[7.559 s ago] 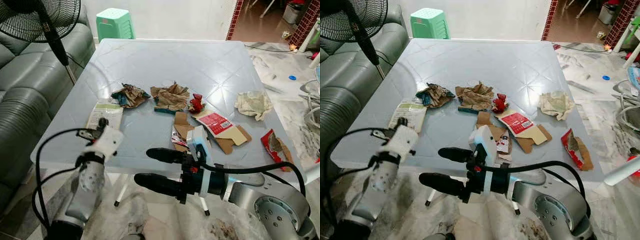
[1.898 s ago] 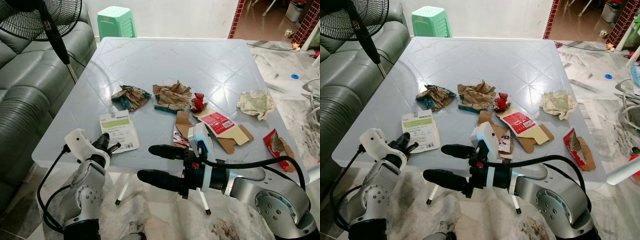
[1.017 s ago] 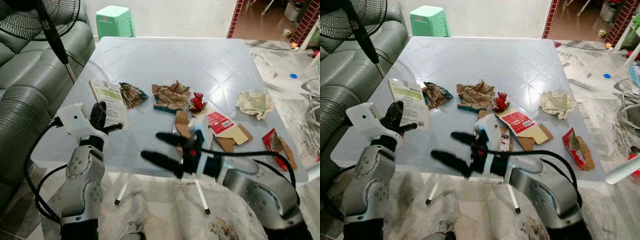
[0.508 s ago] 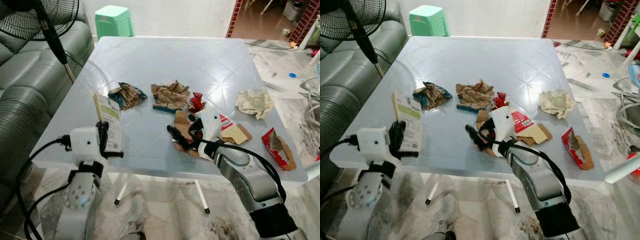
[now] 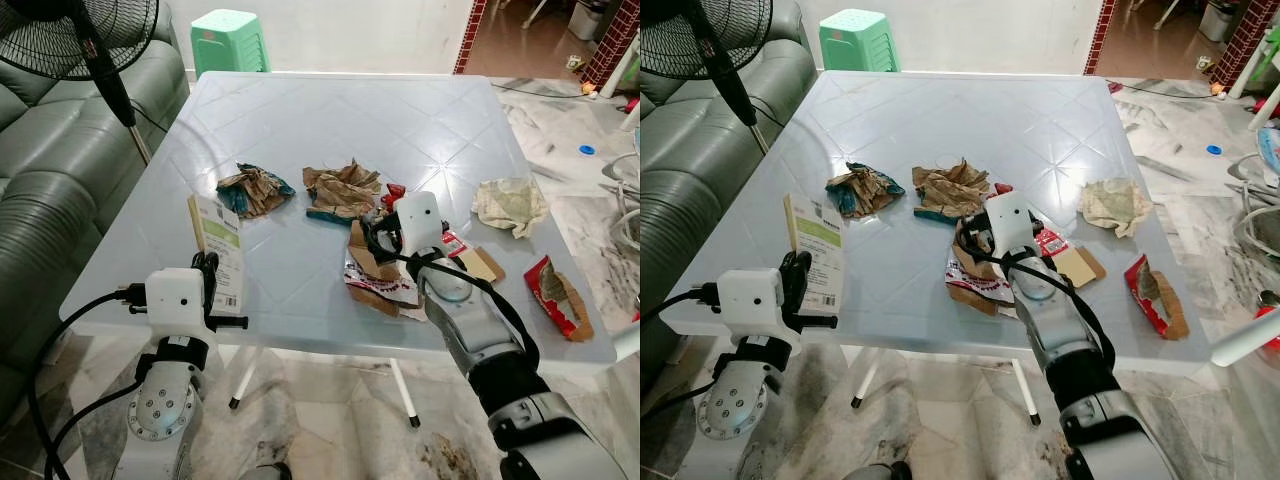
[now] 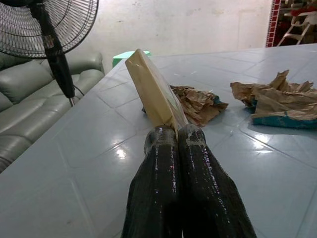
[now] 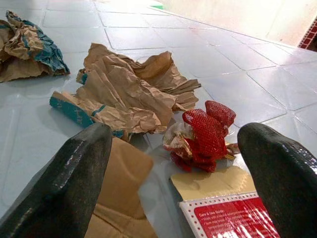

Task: Picking trash to rubbish bin

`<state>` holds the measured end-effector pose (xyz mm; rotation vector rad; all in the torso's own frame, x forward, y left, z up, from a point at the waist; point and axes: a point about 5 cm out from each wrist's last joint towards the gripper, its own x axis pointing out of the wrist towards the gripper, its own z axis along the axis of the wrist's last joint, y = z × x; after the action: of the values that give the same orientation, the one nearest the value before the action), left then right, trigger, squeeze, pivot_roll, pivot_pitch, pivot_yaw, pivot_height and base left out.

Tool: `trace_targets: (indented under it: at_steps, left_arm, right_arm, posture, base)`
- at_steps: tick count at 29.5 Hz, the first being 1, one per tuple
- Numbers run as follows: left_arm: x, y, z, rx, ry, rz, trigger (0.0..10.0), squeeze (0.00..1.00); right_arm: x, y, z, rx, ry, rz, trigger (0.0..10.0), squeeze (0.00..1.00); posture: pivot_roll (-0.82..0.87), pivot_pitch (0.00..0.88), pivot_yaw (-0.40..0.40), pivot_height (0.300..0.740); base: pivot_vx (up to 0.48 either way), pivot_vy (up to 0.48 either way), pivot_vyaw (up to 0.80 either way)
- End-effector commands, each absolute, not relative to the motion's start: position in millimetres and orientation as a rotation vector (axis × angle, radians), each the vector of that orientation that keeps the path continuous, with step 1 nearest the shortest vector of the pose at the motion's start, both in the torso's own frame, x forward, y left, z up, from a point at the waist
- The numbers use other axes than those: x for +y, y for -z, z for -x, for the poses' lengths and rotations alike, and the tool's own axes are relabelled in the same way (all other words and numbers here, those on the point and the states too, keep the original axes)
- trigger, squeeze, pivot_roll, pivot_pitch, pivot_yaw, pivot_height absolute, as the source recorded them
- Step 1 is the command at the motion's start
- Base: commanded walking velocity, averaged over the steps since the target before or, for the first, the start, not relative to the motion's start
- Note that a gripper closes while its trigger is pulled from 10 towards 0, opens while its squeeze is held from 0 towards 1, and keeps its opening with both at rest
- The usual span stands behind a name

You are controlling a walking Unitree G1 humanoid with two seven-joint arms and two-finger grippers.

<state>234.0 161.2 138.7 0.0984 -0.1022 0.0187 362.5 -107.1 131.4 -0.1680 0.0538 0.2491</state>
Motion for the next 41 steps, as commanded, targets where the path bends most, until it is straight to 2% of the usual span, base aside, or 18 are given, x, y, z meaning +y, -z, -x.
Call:
trace_targets:
  at_steps: [1, 8, 10, 17, 18, 23, 41]
  left_arm:
    - [162.9, -140.6, -231.2, -0.108, -0.037, -0.120, 0.0, 0.00]
    - [160.1, -140.1, -230.3, -0.106, -0.045, -0.117, 0.0, 0.00]
    - [158.8, -140.7, -230.2, -0.108, -0.045, -0.117, 0.0, 0.00]
    - [158.9, -140.9, -230.6, -0.108, -0.046, -0.118, 0.0, 0.00]
    - [158.7, -140.7, -230.8, -0.106, -0.045, -0.117, 0.0, 0.00]
    - [157.8, -140.6, -232.0, -0.104, -0.044, -0.111, 0.0, 0.00]
    - [155.4, -143.7, -240.9, -0.117, -0.021, -0.104, 0.0, 0.00]
  right_arm:
    - [-110.7, -120.9, -364.0, 0.105, -0.234, 0.138, 10.0, 0.00]
    - [-122.4, -120.2, -370.1, 0.079, -0.127, 0.175, 10.0, 0.00]
    - [-132.3, -129.3, -374.6, 0.020, -0.058, 0.264, 10.0, 0.00]
    - [-137.8, -112.8, -374.2, 0.125, -0.067, 0.230, 10.0, 0.00]
    - [-131.3, -100.3, -369.8, 0.181, -0.104, 0.182, 0.0, 0.00]
    - [-117.8, -90.5, -364.9, 0.226, -0.167, 0.089, 0.0, 0.00]
    - [-107.8, -95.1, -366.9, 0.231, -0.241, -0.084, 0.0, 0.00]
  posture:
    - [0.05, 0.109, -0.022, 0.740]
    - [0.05, 0.109, -0.029, 0.740]
    - [0.05, 0.109, -0.028, 0.740]
    - [0.05, 0.113, -0.028, 0.740]
    - [0.05, 0.114, -0.030, 0.740]
    - [0.05, 0.114, -0.027, 0.740]
    - [0.03, 0.106, -0.008, 0.740]
  base:
    - [0.000, 0.000, 0.00]
    - [0.000, 0.000, 0.00]
    - [0.000, 0.000, 0.00]
    - [0.000, 0.000, 0.00]
    - [0.000, 0.000, 0.00]
    - [0.000, 0.000, 0.00]
    - [0.000, 0.000, 0.00]
